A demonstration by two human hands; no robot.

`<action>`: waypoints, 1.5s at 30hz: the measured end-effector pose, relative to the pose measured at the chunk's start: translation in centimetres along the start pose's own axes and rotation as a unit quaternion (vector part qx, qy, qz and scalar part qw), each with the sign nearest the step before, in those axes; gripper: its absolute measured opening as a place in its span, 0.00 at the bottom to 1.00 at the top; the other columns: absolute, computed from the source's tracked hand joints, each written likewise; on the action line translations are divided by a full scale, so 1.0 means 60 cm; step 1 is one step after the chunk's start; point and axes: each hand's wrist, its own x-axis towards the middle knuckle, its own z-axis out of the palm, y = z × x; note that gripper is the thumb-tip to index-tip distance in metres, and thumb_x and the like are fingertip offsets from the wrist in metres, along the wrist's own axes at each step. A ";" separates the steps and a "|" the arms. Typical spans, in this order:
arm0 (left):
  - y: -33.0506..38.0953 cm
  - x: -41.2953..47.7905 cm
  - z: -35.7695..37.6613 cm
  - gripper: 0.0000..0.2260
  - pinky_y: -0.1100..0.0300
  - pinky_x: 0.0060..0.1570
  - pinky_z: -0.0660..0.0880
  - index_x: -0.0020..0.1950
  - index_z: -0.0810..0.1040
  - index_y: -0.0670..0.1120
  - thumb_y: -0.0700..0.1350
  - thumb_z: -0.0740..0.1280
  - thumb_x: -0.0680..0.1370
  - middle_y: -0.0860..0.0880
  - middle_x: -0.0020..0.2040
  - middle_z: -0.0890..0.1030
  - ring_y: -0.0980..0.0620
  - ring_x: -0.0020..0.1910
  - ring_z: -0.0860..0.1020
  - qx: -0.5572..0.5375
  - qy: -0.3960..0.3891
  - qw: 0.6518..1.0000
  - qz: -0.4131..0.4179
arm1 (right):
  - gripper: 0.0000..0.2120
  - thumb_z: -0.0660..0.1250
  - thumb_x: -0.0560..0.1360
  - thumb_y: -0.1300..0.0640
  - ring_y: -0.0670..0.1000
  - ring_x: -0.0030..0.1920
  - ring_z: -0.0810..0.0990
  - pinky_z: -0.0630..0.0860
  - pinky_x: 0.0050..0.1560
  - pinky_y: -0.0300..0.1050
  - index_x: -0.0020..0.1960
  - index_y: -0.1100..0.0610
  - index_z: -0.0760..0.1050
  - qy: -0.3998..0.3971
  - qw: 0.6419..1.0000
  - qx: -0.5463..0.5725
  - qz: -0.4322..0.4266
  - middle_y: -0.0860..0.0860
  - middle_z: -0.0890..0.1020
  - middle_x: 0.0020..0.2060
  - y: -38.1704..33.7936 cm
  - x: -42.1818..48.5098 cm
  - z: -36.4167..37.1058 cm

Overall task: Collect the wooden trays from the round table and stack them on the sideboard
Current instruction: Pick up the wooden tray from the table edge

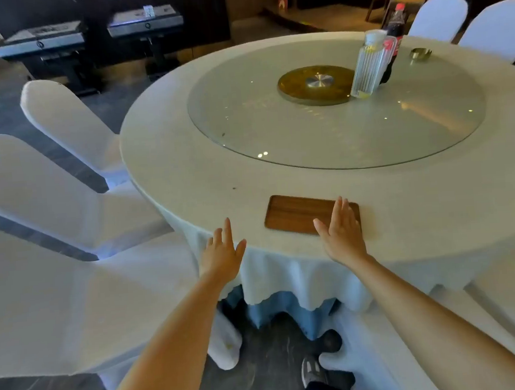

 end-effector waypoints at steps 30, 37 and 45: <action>0.138 0.290 0.104 0.24 0.49 0.55 0.73 0.66 0.65 0.38 0.56 0.51 0.81 0.38 0.61 0.76 0.40 0.60 0.75 -0.035 -0.170 0.970 -0.170 | 0.24 0.52 0.79 0.47 0.63 0.58 0.76 0.75 0.55 0.56 0.64 0.65 0.63 -0.079 0.959 0.086 0.260 0.62 0.75 0.60 0.152 0.228 -0.003; 0.115 0.295 0.105 0.23 0.54 0.44 0.70 0.60 0.69 0.38 0.57 0.51 0.81 0.39 0.56 0.79 0.40 0.54 0.78 -0.017 -0.145 0.975 -0.165 | 0.22 0.52 0.80 0.49 0.64 0.56 0.78 0.74 0.51 0.53 0.63 0.66 0.65 -0.079 0.956 0.075 0.272 0.63 0.78 0.56 0.145 0.237 0.001; 0.072 0.285 0.077 0.24 0.56 0.40 0.68 0.49 0.74 0.41 0.59 0.50 0.80 0.44 0.41 0.78 0.44 0.44 0.76 -0.008 -0.081 0.978 -0.193 | 0.19 0.52 0.81 0.52 0.63 0.58 0.77 0.73 0.52 0.51 0.63 0.64 0.66 -0.046 0.973 0.076 0.213 0.63 0.78 0.58 0.089 0.269 -0.006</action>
